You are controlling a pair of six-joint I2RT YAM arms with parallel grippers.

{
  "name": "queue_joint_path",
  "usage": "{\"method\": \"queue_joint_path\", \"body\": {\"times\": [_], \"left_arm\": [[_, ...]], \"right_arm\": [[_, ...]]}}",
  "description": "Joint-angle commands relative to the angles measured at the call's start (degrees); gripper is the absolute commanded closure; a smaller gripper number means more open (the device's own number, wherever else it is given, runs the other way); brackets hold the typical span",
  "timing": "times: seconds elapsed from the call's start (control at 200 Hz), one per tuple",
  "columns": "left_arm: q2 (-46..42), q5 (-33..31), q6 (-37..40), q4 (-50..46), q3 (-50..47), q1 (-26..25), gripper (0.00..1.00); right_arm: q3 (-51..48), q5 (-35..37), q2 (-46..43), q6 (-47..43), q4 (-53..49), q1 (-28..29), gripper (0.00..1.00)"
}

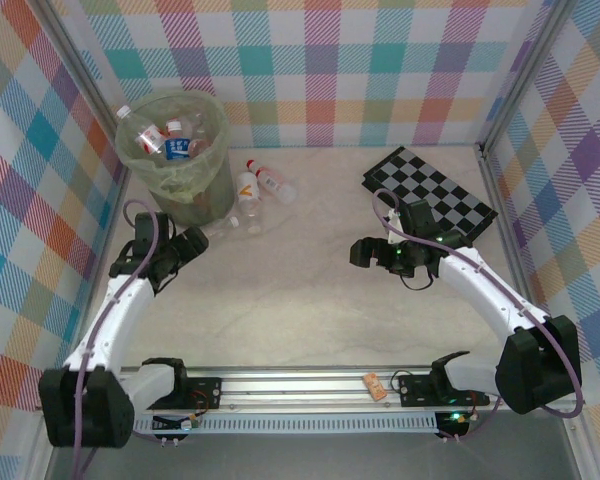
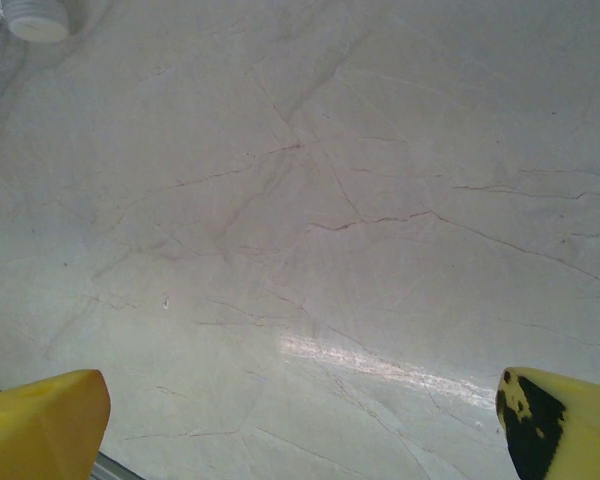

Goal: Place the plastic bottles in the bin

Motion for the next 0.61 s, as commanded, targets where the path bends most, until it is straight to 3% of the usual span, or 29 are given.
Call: {"method": "queue_joint_path", "body": {"times": [0.0, 0.2, 0.6], "left_arm": [[6.65, 3.72, 3.96, 10.88, 0.33, 2.36, 0.12], [16.71, -0.46, 12.33, 11.03, 5.51, 2.78, 0.09], [29.42, 1.30, 13.66, 13.10, 11.89, 3.09, 0.09]], "right_arm": [[1.38, -1.12, -0.06, -1.24, -0.92, -0.04, 0.01], [1.59, -1.00, -0.24, -1.31, -1.95, -0.05, 0.01], [2.75, -1.80, -1.69, 0.12, -3.95, 0.00, 0.01]]}}
